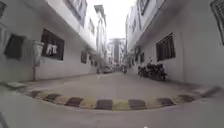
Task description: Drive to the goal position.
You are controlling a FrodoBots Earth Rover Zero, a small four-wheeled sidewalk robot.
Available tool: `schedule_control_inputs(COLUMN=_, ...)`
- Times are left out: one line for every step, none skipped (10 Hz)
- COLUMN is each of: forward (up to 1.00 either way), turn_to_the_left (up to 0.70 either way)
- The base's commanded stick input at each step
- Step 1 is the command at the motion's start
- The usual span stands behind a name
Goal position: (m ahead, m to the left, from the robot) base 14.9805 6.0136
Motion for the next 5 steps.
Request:
schedule_control_inputs(forward=1.0, turn_to_the_left=0.02)
schedule_control_inputs(forward=1.0, turn_to_the_left=0.02)
schedule_control_inputs(forward=1.0, turn_to_the_left=0.02)
schedule_control_inputs(forward=1.0, turn_to_the_left=0.02)
schedule_control_inputs(forward=1.0, turn_to_the_left=0.02)
